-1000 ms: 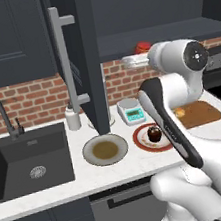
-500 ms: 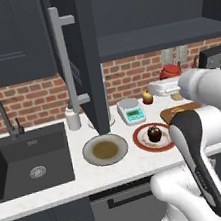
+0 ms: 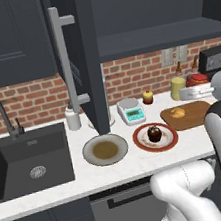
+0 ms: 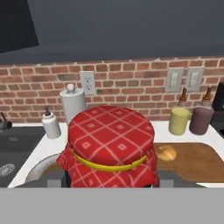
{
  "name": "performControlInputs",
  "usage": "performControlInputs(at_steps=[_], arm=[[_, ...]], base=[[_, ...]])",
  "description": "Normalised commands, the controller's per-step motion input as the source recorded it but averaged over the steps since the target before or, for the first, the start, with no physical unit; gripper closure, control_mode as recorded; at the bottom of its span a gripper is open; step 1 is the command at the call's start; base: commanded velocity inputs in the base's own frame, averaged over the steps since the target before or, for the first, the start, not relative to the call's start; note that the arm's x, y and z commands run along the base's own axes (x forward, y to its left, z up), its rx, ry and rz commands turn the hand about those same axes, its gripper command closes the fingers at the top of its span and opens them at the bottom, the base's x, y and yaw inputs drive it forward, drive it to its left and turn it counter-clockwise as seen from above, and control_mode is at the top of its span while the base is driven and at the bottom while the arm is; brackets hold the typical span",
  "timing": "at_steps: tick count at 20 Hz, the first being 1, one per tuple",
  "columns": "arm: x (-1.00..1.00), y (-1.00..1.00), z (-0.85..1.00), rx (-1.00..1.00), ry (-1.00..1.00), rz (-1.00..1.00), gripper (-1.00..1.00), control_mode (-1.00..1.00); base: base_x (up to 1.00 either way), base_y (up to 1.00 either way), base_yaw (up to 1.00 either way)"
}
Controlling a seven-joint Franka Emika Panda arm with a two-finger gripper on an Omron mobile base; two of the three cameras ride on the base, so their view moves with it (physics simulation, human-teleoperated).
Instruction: From the different types of pastries on the counter, select a croissant and place it on the cutting board. Then retrieve a jar of jam from the cabinet and place it alongside the croissant on the cutting board.
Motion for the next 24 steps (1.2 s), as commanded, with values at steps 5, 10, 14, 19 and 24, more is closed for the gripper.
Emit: performControlInputs(at_steps=[5,10,14,19,24], arm=[[0.0,-0.14,-1.0,0.01,0.0,0.0,1.0,-1.0],[0.0,0.0,-0.91,0.04,0.0,0.0,1.0,-1.0],[0.07,0.0,-0.96,0.05,-0.02,0.0,1.0,-1.0],[0.16,0.0,-0.88,0.08,-0.04,0.0,1.0,-1.0],[0.44,-0.09,-0.44,0.02,-0.1,0.0,1.0,-1.0]], base=[[0.0,0.0,0.0],[0.0,0.0,0.0],[0.0,0.0,0.0],[0.0,0.0,0.0],[0.0,0.0,0.0]])
